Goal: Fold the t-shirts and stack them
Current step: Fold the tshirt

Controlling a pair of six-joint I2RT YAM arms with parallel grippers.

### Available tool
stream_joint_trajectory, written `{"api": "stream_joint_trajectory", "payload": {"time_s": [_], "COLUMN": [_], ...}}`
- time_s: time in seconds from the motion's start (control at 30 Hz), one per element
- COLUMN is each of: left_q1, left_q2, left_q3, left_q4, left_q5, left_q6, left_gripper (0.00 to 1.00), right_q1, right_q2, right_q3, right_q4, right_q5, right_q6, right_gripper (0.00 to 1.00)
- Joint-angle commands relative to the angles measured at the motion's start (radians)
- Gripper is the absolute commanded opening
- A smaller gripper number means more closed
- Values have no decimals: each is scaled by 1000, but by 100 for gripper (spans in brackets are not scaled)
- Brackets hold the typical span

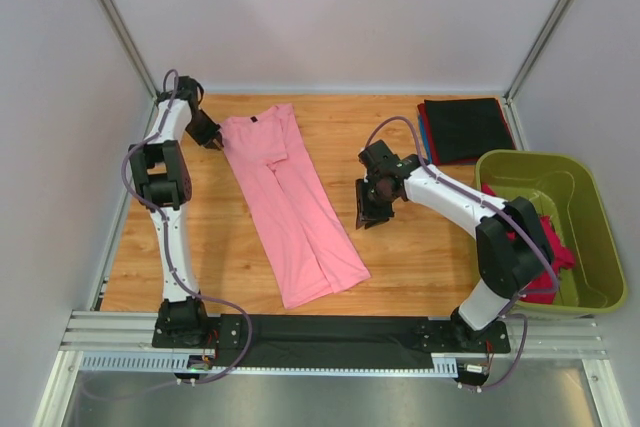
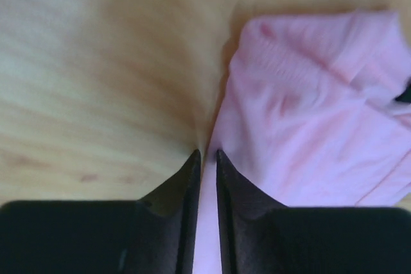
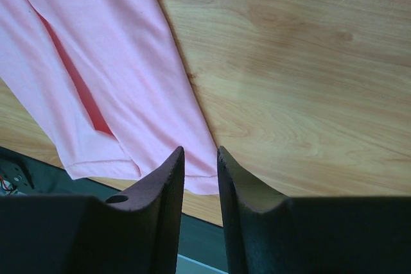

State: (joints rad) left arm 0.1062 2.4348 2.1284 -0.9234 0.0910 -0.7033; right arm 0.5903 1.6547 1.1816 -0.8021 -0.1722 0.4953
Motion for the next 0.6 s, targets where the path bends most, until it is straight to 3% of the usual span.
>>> {"api": "stream_joint_trajectory", "payload": {"time_s": [0.0, 0.1, 0.4, 0.57], "left_q1": [29, 43, 66, 75], "left_q2": [90, 150, 289, 336], "left_q3": [95, 154, 346, 381], "left_q4": [95, 136, 345, 468], "left_q5": [102, 168, 236, 389], "left_q6": [-5, -38, -151, -236], "left_gripper": [21, 0, 0, 1], "right_q1": [3, 3, 3, 3], "right_q2": [-33, -15, 77, 151], "right_q3": [6, 12, 108, 139], "right_q4": [37, 38, 37, 67], "right_q5": [2, -4, 16, -44], "right_q6": [22, 38, 72, 86], "right_gripper": [29, 29, 28, 29]}}
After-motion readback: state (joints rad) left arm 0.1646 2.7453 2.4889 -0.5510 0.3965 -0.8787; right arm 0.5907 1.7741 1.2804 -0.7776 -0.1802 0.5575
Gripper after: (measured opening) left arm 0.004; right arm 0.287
